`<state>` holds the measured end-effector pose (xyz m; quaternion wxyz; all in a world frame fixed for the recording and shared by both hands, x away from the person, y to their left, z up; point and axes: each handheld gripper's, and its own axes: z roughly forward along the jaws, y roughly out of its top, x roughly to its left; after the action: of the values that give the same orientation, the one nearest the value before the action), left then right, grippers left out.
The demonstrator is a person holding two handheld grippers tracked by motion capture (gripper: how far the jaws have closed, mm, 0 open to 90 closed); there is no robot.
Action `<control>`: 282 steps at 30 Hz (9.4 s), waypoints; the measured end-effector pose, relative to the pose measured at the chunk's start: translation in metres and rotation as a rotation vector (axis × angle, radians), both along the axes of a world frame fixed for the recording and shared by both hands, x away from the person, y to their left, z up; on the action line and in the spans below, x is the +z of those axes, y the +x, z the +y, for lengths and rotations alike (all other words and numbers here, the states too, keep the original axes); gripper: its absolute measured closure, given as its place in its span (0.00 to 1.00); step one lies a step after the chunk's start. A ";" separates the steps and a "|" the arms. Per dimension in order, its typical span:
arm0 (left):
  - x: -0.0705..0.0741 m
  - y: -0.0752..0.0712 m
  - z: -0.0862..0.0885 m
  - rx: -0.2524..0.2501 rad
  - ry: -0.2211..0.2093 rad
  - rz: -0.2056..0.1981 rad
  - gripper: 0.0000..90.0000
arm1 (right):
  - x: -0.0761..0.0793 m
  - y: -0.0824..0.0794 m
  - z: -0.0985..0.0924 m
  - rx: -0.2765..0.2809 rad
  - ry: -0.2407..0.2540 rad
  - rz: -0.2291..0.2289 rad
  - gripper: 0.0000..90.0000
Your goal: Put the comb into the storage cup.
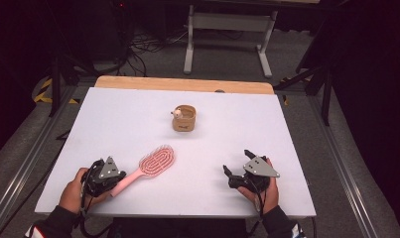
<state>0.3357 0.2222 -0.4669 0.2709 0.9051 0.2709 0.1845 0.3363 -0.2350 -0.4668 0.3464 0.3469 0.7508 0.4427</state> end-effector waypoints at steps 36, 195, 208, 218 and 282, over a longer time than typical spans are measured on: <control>0.014 0.021 -0.033 0.094 -0.092 0.142 0.08 | -0.001 0.001 0.002 0.018 -0.017 0.007 0.13; 0.005 0.014 -0.101 -0.096 -0.384 -0.316 0.42 | 0.074 0.010 0.113 0.323 0.462 -0.046 0.70; 0.007 0.018 -0.091 -0.105 -0.370 -0.290 0.33 | 0.085 0.008 0.090 0.262 0.433 -0.118 0.71; 0.010 0.021 -0.078 -0.118 -0.387 -0.276 0.28 | 0.089 0.007 0.084 0.243 0.412 -0.149 0.71; 0.005 -0.005 0.001 -0.062 -0.449 -0.296 0.08 | 0.141 0.032 0.079 0.195 0.331 -0.276 0.71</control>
<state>0.3305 0.2237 -0.4614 0.5068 0.7934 0.2348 0.2418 0.3683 -0.1564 -0.3260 0.3397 0.2609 0.6435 0.6344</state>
